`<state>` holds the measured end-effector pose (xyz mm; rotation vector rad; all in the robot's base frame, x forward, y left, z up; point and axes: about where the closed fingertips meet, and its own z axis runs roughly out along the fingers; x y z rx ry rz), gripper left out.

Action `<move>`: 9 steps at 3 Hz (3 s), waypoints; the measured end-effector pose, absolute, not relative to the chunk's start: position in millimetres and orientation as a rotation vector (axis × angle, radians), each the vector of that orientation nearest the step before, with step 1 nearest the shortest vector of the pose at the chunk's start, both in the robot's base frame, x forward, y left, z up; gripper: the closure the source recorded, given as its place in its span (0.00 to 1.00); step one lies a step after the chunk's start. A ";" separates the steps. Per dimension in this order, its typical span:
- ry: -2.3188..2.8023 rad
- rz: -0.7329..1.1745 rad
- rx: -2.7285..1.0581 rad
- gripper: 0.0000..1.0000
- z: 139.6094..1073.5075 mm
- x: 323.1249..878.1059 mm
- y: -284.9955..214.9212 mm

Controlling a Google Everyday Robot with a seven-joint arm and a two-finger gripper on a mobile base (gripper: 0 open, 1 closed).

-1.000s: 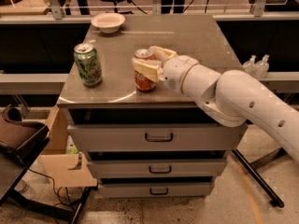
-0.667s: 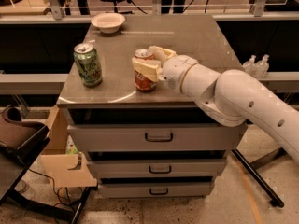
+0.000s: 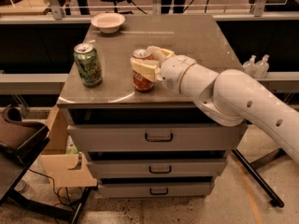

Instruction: Move coke can near paper bowl

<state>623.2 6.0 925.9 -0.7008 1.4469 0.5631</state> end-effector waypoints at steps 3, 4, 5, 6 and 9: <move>1.443 0.568 -0.708 0.00 927.2 622.1 11.1; 1.443 0.568 -0.708 0.00 927.2 622.1 11.1; 1.454 0.577 -0.710 0.00 924.1 622.7 13.8; 1.473 0.588 -0.710 0.00 917.7 623.1 16.9; 1.486 0.596 -0.724 0.41 906.6 625.8 24.9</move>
Offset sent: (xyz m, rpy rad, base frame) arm -0.0004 0.0017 0.0004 -0.0002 -0.0006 0.0027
